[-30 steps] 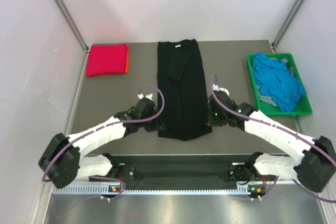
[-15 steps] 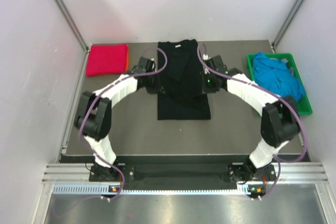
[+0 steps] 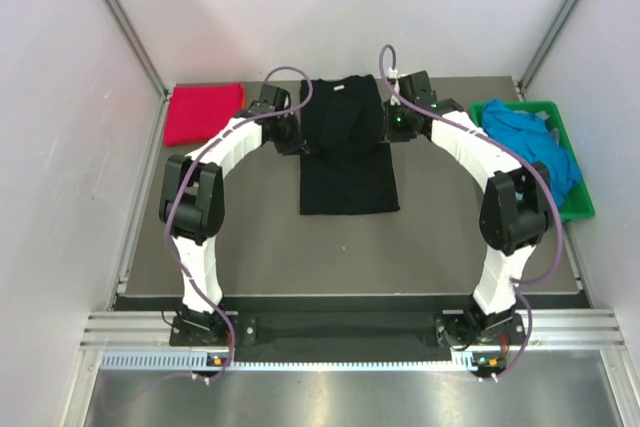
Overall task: Fold and stack the t-shirts
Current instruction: Fold the tshirt
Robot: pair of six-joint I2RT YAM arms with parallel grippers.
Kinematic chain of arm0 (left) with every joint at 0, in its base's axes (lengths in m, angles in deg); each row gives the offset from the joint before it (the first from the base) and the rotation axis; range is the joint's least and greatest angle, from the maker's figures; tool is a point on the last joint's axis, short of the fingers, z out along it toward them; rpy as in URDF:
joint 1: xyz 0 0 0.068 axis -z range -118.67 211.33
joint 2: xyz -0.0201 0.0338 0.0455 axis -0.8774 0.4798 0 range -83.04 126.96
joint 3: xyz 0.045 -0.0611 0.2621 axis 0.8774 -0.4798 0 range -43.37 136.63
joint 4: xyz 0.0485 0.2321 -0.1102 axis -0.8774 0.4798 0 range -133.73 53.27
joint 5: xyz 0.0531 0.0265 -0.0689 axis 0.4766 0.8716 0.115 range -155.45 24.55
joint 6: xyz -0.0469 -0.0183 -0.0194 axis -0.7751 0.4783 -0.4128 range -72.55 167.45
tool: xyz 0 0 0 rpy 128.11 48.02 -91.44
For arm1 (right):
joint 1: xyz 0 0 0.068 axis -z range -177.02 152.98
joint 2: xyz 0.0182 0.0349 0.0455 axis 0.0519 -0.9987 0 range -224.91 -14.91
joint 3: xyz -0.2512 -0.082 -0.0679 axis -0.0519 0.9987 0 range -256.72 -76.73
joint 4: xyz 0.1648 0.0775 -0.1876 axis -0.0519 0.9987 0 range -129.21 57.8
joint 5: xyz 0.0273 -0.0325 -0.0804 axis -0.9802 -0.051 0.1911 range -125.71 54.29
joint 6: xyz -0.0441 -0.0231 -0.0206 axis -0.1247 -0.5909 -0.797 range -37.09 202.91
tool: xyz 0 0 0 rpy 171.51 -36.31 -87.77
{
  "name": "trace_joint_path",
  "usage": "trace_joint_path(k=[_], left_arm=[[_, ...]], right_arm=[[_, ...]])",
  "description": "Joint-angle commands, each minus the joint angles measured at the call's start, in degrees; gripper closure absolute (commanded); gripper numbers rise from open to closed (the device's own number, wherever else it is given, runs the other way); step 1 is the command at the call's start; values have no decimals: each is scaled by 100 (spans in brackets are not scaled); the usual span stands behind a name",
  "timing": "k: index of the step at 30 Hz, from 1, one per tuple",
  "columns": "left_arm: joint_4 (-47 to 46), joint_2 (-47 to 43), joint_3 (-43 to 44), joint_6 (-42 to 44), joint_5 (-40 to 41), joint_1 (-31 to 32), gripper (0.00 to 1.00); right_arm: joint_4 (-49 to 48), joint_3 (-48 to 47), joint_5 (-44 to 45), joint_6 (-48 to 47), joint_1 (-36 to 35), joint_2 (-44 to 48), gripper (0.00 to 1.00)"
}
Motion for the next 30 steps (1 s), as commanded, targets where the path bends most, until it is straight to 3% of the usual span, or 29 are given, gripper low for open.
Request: trace_joint_path(k=[1, 16, 30], left_arm=[[30, 44, 354, -64, -41, -143, 100], [-216, 1230, 1444, -56, -700, -547, 100], [-366, 1820, 1937, 14, -753, -618, 100]], right_arm=[[-92, -435, -147, -112, 185, -228, 100], [-329, -1516, -446, -59, 466, -1274, 100], [-566, -1816, -604, -130, 765, -1916, 100]])
